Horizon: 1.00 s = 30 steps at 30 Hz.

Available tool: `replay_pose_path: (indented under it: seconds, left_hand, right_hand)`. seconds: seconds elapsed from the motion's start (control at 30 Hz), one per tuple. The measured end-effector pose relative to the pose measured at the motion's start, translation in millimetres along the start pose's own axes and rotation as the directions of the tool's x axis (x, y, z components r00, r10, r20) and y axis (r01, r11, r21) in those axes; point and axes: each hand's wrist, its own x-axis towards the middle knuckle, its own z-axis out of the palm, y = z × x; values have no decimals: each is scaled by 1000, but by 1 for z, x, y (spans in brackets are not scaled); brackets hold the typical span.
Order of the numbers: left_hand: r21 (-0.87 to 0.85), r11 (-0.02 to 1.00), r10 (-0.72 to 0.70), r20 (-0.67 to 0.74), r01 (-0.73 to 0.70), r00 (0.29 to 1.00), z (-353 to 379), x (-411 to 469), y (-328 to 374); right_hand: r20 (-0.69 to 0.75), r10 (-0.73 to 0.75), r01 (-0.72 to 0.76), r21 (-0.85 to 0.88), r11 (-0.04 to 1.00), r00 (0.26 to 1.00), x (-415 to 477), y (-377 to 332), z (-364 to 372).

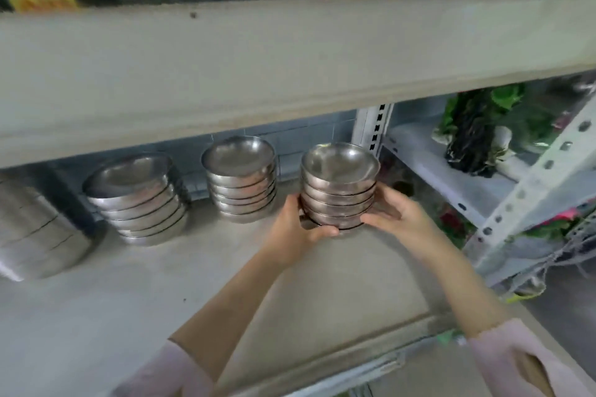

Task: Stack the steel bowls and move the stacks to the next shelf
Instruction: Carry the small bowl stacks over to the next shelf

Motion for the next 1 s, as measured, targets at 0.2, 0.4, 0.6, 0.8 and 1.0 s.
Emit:
replay_pose_path:
  seconds: [0.2,0.4,0.6,0.8,1.0]
  left_hand:
    - [21,998,-59,-200,64,978,27,33,13]
    - [-9,989,-143,-282,147,949,37,45,16]
    - [-17,989,-147,-307,149,940,40,51,19]
    - [83,979,-159,-272,188,949,33,23,27]
    - [288,957,34,-208,28,977,-31,-98,15]
  right_hand:
    - [-52,-62,57,-89,994,997,47,11,-25]
    - [-47,-86,83,-61,995,995,64,22,-24]
    - [-48,-72,70,-41,997,996,72,23,-21]
    - [-108,-4,-12,-148,989,994,43,11,-10]
    - [-231,-182,108,-301,947,956,-43,-19,43]
